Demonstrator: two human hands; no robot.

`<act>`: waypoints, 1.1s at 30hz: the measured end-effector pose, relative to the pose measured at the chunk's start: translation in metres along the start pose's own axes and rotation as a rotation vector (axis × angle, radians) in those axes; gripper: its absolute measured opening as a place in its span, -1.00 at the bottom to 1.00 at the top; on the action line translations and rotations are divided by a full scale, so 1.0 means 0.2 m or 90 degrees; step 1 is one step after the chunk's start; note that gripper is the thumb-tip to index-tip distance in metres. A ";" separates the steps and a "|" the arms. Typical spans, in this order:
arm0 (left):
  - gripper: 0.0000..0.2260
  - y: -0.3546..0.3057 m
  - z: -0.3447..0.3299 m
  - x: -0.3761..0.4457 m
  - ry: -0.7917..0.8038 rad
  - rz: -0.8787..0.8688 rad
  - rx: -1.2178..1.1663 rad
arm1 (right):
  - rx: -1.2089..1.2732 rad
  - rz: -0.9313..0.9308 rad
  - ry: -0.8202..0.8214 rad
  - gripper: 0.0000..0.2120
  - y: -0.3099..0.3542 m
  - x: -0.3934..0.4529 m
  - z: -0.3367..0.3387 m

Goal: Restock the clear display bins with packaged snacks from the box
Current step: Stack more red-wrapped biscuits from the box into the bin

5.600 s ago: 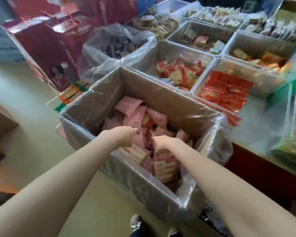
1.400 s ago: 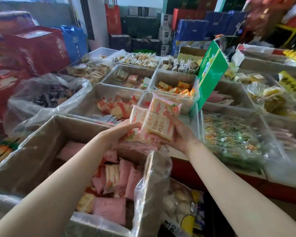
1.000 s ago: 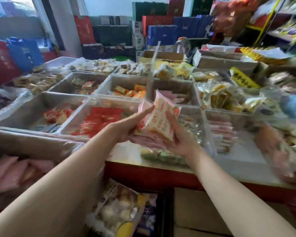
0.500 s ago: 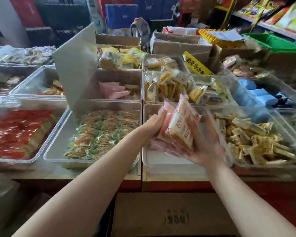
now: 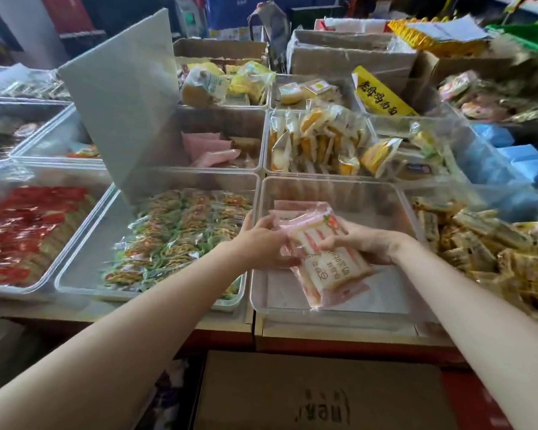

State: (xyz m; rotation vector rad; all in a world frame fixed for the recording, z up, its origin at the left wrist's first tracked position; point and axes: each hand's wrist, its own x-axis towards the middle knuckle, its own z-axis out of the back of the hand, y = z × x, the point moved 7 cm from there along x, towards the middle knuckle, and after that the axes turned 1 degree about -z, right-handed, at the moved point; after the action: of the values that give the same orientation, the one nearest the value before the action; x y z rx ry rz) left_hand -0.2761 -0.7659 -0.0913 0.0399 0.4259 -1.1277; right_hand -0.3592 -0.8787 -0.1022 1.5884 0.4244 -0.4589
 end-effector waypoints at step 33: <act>-0.50 -0.03 0.00 0.14 -0.116 0.038 0.094 | -0.643 0.078 -0.225 -0.55 -0.07 0.15 -0.03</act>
State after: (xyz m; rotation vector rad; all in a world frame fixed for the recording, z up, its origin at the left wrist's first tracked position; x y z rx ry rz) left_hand -0.2721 -0.7925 -0.1001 0.0782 0.1782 -1.0925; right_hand -0.3408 -0.8728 -0.1307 0.5344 0.2172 -0.3330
